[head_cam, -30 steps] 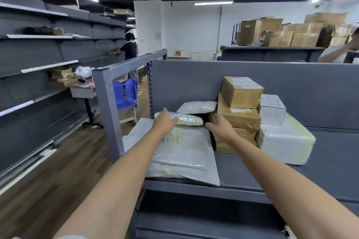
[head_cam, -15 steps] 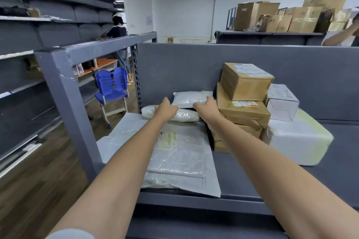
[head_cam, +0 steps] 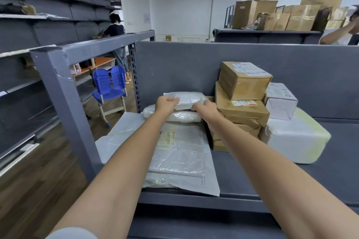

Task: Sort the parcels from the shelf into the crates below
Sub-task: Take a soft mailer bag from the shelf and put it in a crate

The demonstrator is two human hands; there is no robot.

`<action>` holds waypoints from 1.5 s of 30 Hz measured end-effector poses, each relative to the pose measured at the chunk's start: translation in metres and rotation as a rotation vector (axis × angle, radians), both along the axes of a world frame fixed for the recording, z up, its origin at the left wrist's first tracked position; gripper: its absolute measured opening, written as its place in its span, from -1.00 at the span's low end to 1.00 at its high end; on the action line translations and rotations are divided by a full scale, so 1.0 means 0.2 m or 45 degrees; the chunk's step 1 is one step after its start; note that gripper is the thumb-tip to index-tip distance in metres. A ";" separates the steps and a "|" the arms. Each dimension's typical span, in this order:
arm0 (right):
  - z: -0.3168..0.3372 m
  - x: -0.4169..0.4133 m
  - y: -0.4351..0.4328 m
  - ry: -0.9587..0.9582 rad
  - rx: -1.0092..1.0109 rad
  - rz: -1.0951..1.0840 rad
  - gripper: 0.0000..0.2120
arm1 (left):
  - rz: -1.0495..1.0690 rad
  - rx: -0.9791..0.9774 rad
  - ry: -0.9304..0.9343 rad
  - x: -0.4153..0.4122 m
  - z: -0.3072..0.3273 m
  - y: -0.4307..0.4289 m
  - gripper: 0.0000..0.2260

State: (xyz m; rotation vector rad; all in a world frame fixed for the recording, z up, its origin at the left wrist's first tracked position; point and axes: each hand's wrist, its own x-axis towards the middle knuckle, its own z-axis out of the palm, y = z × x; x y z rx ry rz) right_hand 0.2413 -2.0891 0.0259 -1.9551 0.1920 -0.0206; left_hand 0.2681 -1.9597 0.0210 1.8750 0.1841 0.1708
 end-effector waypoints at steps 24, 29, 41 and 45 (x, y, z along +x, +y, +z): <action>0.17 -0.62 -0.30 -0.500 0.002 0.077 -0.44 | -0.034 -0.712 -0.023 -0.76 0.14 0.06 -0.62; 0.17 -0.91 -0.46 -0.512 -0.063 0.226 -0.68 | -0.172 -0.724 0.112 -1.13 0.13 -0.02 -0.75; -0.14 -1.63 -0.64 -0.382 -0.057 0.397 -0.40 | -0.363 -0.089 0.250 -1.89 -0.19 -0.25 -0.78; -0.25 -1.76 -0.66 -0.171 0.164 0.337 -0.22 | -0.320 -0.159 0.310 -2.03 -0.28 -0.30 -0.74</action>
